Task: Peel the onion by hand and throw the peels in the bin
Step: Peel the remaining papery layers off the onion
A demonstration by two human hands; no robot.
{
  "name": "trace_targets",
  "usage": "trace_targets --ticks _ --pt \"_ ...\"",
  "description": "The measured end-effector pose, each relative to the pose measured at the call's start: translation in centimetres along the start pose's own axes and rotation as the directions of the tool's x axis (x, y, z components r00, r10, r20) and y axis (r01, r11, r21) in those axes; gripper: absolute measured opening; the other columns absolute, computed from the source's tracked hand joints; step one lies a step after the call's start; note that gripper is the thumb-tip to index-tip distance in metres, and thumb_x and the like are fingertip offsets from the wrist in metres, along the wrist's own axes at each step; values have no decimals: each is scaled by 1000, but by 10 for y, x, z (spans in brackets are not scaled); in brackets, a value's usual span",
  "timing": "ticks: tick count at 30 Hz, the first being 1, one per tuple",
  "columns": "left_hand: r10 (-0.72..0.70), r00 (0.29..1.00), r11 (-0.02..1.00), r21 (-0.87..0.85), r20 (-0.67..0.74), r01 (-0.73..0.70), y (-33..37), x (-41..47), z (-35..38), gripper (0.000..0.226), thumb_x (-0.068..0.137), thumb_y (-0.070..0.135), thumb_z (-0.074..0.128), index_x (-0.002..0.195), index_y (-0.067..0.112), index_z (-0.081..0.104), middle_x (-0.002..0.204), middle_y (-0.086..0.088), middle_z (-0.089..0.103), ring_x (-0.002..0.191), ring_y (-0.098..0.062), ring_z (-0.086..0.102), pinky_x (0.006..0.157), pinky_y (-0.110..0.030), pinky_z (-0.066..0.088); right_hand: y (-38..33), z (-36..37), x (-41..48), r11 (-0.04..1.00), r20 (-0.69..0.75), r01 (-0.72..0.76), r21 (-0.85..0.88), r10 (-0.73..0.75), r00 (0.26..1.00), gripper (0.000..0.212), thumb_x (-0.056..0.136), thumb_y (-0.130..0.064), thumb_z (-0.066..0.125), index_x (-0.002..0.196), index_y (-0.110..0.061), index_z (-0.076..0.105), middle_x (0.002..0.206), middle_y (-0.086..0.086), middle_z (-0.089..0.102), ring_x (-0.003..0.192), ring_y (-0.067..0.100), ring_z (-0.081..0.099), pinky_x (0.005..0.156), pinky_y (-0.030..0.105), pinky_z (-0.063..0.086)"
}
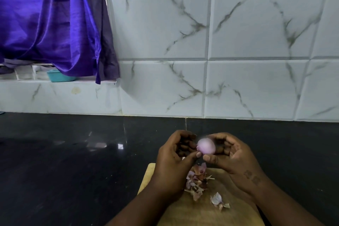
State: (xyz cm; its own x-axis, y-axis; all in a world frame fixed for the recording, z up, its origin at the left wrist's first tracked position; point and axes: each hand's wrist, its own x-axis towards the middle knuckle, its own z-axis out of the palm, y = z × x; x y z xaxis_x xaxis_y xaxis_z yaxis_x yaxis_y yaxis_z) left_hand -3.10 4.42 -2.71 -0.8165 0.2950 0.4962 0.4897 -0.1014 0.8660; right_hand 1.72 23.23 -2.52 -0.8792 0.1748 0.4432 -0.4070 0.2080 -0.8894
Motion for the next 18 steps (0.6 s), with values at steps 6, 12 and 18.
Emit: trace_targets --ticks 6,12,18 --pt "-21 995 1000 -7 100 22 -1 1 -2 41 92 -3 76 117 28 67 98 13 73 91 -5 68 82 -24 58 2 -2 1 999 14 -12 -38 13 1000 53 63 1 92 111 -9 71 103 6 82 95 24 80 79 35 66" --pt "-59 992 995 -76 113 68 -3 1 -1 44 94 -5 72 119 31 70 96 10 73 96 -11 71 84 -28 60 2 -2 0 998 -5 -15 -55 15 1000 55 61 -3 95 110 -12 73 102 5 82 94 23 80 80 39 66" --pt "-58 993 993 -98 105 69 -3 2 0 47 93 -6 74 124 30 66 98 13 73 95 -7 70 85 -28 60 2 -2 1 998 -16 -13 -64 12 1000 52 63 3 93 109 -9 72 100 5 82 91 22 80 74 31 65"
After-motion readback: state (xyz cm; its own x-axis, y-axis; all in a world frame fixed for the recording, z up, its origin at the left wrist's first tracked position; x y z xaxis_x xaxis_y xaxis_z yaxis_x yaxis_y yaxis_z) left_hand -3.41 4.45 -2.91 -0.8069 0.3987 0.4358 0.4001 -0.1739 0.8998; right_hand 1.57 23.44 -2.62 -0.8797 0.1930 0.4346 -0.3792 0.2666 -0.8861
